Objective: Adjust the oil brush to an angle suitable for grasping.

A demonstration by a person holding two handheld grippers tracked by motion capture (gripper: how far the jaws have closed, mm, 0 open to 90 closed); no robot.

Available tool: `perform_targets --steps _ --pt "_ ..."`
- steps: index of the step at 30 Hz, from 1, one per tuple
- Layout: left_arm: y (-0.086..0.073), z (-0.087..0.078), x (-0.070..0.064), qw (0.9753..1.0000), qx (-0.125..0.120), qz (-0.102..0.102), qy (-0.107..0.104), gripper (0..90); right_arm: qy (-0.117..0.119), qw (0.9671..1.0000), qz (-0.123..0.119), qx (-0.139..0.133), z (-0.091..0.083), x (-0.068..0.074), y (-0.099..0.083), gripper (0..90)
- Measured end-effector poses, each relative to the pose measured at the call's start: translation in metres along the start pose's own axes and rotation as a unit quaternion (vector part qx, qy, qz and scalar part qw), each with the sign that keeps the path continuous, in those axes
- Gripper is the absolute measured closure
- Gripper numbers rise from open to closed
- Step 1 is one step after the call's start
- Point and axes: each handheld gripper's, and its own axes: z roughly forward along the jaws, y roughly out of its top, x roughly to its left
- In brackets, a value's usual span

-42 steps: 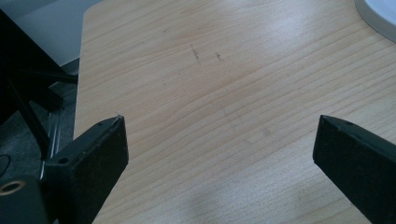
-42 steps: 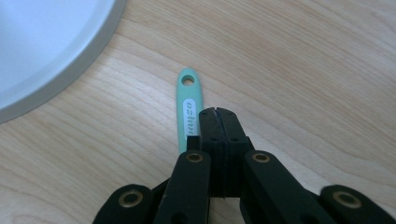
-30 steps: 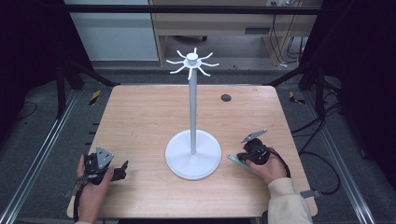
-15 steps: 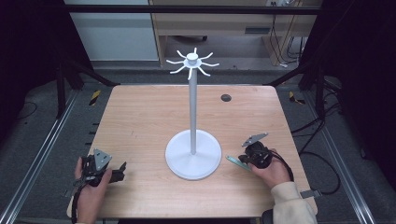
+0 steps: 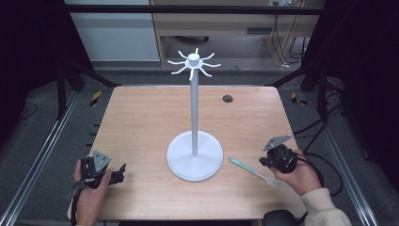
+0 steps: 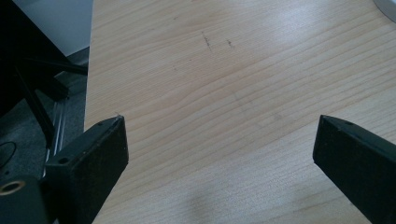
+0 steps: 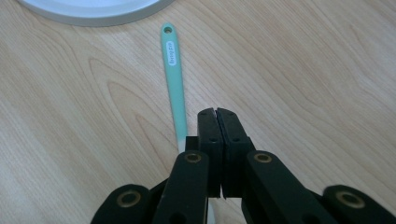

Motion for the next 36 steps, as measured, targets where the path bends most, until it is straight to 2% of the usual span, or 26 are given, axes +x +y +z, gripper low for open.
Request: perform_targets --steps 4,9,20,25,30,32,36 --pt "-0.001 0.000 -0.002 1.0000 0.002 0.001 0.000 3.0 0.006 0.9999 -0.002 0.015 -0.002 -0.001 0.004 87.2" --pt "-0.001 0.000 -0.001 1.0000 0.000 0.000 0.000 3.0 0.011 0.9990 -0.006 0.044 0.006 -0.002 0.004 84.7" --pt "-0.001 0.001 -0.003 1.0000 0.004 0.005 -0.003 3.0 0.019 0.9974 -0.009 0.069 0.018 0.002 0.006 76.2" --pt "-0.001 0.002 -0.004 0.9999 0.008 0.008 -0.007 3.0 0.037 0.9955 -0.013 0.086 0.029 0.006 0.005 70.1" --pt "-0.001 0.003 -0.005 0.9999 0.008 0.008 -0.008 3.0 0.044 0.9927 -0.028 0.109 0.036 0.009 0.005 70.9" --pt "-0.001 0.003 -0.005 0.9999 0.008 0.010 -0.008 3.0 0.043 0.9924 -0.027 0.112 0.038 0.010 0.005 71.1" --pt "-0.001 0.003 -0.005 0.9999 0.009 0.010 -0.009 3.0 0.049 0.9893 -0.034 0.133 0.046 0.009 0.007 71.7"
